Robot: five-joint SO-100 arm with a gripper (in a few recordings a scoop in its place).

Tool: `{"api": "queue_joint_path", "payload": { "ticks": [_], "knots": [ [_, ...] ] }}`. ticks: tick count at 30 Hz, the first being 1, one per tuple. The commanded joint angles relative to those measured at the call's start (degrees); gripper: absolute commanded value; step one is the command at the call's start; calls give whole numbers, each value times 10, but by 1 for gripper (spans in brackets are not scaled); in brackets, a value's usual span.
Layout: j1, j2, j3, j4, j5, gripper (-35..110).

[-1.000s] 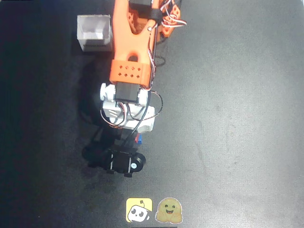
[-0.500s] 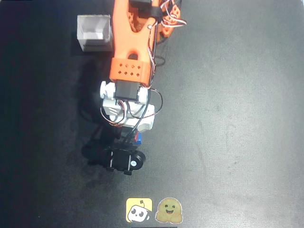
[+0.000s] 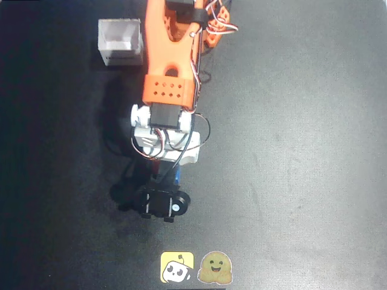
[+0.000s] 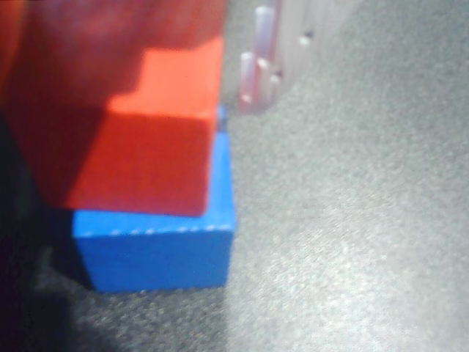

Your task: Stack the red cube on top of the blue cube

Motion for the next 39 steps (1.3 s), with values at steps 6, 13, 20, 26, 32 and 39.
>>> {"api": "queue_joint_path", "payload": {
  "ticks": [6, 13, 20, 26, 32, 39],
  "knots": [
    [0, 44, -8, -2, -6, 26],
    [-1, 123, 6, 12, -18, 27],
    [2, 249, 12, 25, -46, 7],
    [-16, 361, 122, 3, -48, 0],
    [-25, 627, 436, -124, -64, 0],
    [-30, 816, 608, -156, -74, 0]
  ]
}}
